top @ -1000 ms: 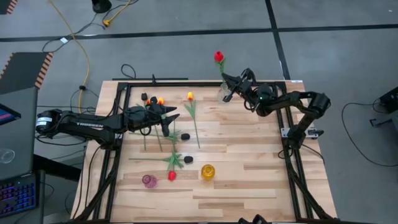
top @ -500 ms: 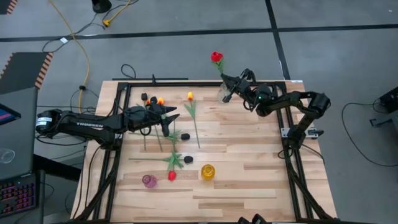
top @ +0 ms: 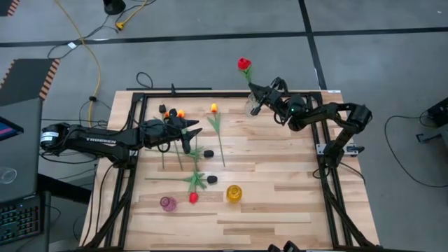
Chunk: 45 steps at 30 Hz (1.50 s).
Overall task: Sort flowers into vase by color
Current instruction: Put the right red flower into the transparent vase, then put the red flower into the transparent vase
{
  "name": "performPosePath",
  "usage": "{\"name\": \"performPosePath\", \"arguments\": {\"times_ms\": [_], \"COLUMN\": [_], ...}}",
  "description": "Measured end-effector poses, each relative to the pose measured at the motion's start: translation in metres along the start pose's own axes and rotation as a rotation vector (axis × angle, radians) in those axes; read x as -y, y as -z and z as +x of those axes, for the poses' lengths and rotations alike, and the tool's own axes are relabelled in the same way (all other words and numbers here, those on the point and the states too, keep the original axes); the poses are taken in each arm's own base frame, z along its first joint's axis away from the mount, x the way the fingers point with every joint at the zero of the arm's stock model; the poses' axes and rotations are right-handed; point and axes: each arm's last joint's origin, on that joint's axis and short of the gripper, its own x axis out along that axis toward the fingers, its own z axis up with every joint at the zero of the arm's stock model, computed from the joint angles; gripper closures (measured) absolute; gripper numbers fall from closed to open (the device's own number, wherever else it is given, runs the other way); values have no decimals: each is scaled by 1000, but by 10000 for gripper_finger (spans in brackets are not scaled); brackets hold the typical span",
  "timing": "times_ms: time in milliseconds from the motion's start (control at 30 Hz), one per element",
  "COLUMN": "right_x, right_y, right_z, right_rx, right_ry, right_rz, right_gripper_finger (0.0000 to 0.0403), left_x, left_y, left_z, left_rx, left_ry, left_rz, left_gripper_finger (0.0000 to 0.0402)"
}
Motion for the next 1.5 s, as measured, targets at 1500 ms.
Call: {"name": "performPosePath", "arguments": {"times_ms": [1500], "right_x": [7], "right_y": [-26], "right_z": [-11], "right_rx": [-340], "right_ry": [-38], "right_rz": [9], "right_gripper_finger": [200], "left_x": [0], "left_y": [0], "left_z": [0], "left_rx": [0], "left_ry": [1], "left_rz": [-24], "left_gripper_finger": [248]}}
